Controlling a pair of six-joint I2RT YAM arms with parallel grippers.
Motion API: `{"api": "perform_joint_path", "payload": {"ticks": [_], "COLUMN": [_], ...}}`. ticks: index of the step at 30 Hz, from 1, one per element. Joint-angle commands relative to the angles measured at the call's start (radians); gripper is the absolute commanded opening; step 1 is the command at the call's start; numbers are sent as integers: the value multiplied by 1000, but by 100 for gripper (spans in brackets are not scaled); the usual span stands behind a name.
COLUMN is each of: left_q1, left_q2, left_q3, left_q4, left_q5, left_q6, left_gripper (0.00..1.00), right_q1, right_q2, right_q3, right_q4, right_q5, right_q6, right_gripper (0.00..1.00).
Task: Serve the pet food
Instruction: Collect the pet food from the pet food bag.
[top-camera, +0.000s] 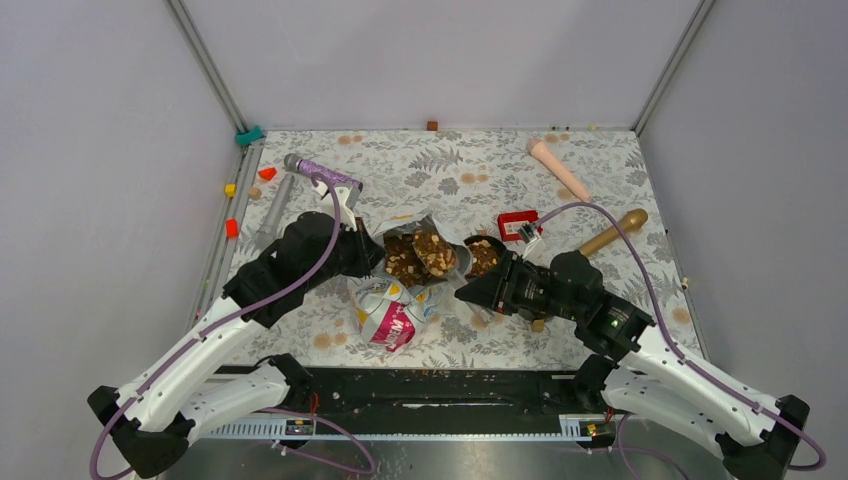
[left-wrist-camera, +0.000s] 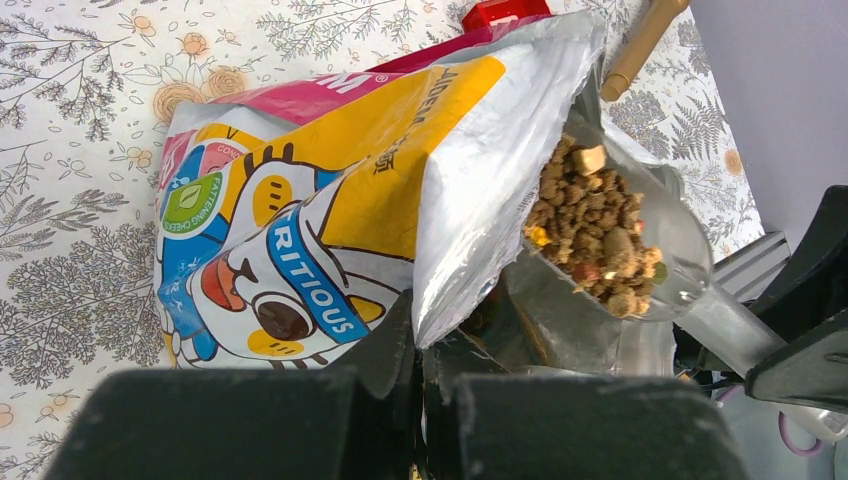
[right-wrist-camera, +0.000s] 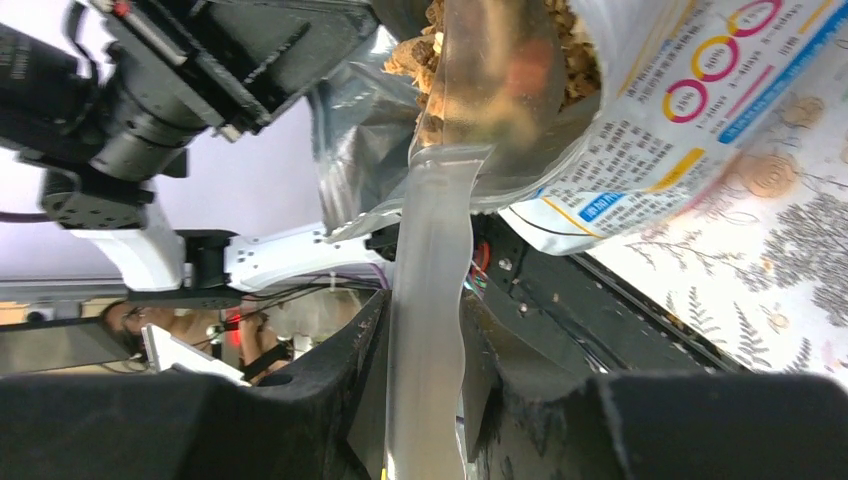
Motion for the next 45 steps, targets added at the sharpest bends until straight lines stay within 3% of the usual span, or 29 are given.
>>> {"api": "perform_joint_path", "payload": {"ticks": [1,4,22,30,45], "left_q1": [-3,-4,-3,-3,-4], "left_q2": [-7,-1,-4,-2,16], "left_q3": [29,30,30,29,29], "left_q4": [61,60,61,60,61], "left_q5": [35,33,37,41,58], "left_q6": [-3,-2,-4,-5,-11], "left_gripper": [0,0,0,0,0], "right_q1": [-1,-2,-2,-2,-2], "right_q2": [-62,-72,24,-14,-234], "right_q3": [-73,-132,-158,-162,-137], "right_q4": [311,423,619,554,321], "right_q5": [-15,-26,-199,-211,-124], "right_q6": [104,169,301,284,194], "right_gripper": [0,0,0,0,0]}}
